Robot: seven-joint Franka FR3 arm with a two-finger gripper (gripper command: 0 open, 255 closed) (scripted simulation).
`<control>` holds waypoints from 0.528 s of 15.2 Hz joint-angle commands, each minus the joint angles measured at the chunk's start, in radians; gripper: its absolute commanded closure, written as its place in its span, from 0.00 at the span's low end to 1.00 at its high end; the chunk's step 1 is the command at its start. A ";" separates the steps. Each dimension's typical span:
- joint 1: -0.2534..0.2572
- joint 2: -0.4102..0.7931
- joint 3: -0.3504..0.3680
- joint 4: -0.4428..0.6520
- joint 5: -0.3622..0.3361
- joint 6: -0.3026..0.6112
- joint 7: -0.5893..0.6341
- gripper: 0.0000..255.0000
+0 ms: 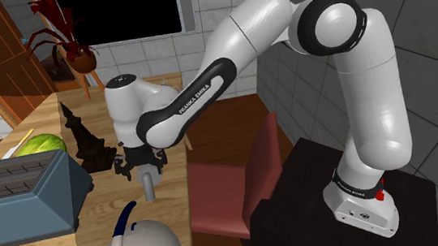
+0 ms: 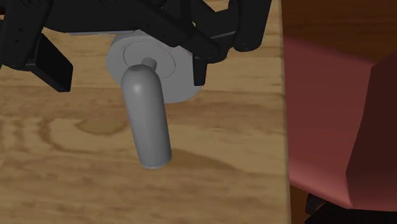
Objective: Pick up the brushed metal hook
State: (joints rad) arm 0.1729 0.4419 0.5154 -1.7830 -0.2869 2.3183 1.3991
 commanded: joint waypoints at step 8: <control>0.012 0.033 -0.015 -0.015 -0.024 0.046 0.018 1.00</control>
State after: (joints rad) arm 0.1846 0.4745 0.5012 -1.7982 -0.3109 2.3633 1.4168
